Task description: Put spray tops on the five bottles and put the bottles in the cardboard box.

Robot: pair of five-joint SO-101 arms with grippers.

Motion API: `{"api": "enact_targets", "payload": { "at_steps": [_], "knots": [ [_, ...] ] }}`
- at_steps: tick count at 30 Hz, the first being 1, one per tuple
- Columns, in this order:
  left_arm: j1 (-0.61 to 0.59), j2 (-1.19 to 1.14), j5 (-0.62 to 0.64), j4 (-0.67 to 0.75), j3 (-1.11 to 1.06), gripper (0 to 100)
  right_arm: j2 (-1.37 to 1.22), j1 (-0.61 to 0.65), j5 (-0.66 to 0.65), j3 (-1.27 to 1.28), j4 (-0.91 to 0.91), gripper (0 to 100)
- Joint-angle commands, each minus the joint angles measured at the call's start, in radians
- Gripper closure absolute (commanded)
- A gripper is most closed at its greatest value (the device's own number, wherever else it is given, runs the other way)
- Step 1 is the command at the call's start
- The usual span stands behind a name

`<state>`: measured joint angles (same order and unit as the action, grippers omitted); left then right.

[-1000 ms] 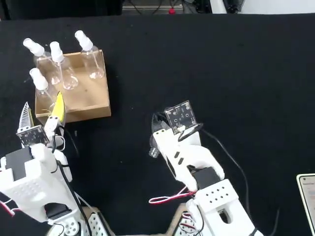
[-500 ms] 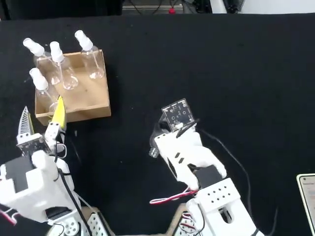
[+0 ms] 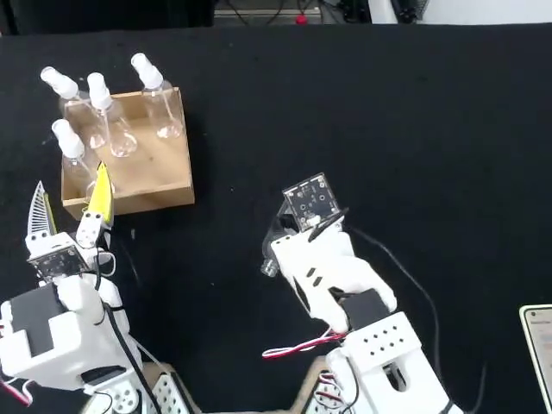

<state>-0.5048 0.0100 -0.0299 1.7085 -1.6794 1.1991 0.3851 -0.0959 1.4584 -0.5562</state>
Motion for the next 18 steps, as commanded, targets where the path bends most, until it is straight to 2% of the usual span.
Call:
{"api": "enact_targets", "payload": {
  "at_steps": [1, 10, 18],
  "knots": [
    [-0.004, 0.034, -0.006, 0.023, -0.015, 66, 0.021, 0.005, 0.0, -0.07, -0.003, 98.5],
    [-0.09, 0.204, 0.002, 0.031, -0.01, 66, 0.021, 0.005, 0.0, -0.064, 0.023, 98.5],
    [-0.09, 0.442, -0.005, 0.029, -0.002, 66, 0.021, 0.005, 0.0, -0.064, 0.023, 98.5]
  ]
}}
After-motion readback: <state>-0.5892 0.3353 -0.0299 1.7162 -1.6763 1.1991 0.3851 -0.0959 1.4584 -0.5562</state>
